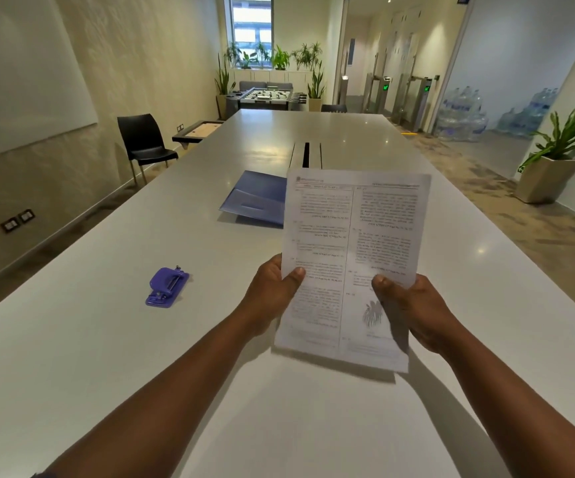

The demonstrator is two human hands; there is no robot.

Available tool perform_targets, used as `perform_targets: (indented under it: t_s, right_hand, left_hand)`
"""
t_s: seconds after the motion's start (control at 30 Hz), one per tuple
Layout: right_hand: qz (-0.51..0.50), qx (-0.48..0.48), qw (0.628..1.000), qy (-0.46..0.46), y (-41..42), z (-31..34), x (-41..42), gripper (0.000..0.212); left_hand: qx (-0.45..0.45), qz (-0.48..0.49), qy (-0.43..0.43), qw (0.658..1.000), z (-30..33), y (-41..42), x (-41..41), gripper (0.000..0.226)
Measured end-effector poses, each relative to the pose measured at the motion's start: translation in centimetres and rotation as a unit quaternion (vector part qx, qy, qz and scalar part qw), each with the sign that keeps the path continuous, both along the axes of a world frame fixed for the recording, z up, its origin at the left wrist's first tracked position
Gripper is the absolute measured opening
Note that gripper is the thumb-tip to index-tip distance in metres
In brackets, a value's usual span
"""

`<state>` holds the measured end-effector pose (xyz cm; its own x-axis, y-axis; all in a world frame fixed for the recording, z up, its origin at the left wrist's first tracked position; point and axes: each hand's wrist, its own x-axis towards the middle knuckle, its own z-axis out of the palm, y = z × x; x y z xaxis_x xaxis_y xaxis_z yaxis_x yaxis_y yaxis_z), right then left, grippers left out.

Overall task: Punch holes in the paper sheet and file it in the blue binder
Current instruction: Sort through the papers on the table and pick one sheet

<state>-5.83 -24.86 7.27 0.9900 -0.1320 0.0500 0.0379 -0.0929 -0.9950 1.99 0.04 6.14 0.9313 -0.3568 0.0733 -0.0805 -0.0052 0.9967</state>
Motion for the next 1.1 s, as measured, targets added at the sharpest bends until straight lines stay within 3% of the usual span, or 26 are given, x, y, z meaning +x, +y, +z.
perform_targets:
  t_s: [0.07,0.2,0.37,0.43,0.6,0.8,0.97,1.1]
  right_hand:
    - [0.012,-0.011,1.0,-0.003,-0.3,0.3,-0.2,0.023]
    - [0.072,-0.007,0.997,0.014,-0.4,0.6,-0.6,0.031]
    - [0.097,0.007,0.995,0.026,0.0,0.4,-0.6,0.045]
    - [0.096,0.008,0.995,0.025,0.2,0.3,-0.6,0.052]
    - [0.085,-0.032,0.996,0.024,0.7,0.2,-0.2,0.034]
    - [0.069,-0.036,0.997,0.028,0.4,-0.1,-0.4,0.033]
    - [0.06,-0.061,0.996,0.025,1.0,-0.1,-0.1,0.019]
    - [0.047,-0.059,0.997,0.027,0.6,-0.3,-0.2,0.02]
  left_hand:
    - [0.013,0.005,-0.003,1.0,1.2,0.2,0.7,0.022]
    - [-0.083,0.075,0.026,0.993,5.1,0.2,3.2,0.02]
    - [-0.12,0.107,0.032,0.986,8.4,0.1,5.0,0.02]
    - [-0.103,0.141,0.016,0.985,8.6,-0.2,5.0,0.02]
    - [-0.026,0.262,-0.114,0.958,7.3,-1.2,4.6,0.031]
    - [-0.068,0.24,-0.014,0.968,7.5,-1.0,5.1,0.028]
    - [-0.031,0.294,-0.054,0.954,7.0,-1.4,5.1,0.034]
    - [0.025,0.243,-0.031,0.969,6.6,-1.1,5.1,0.03]
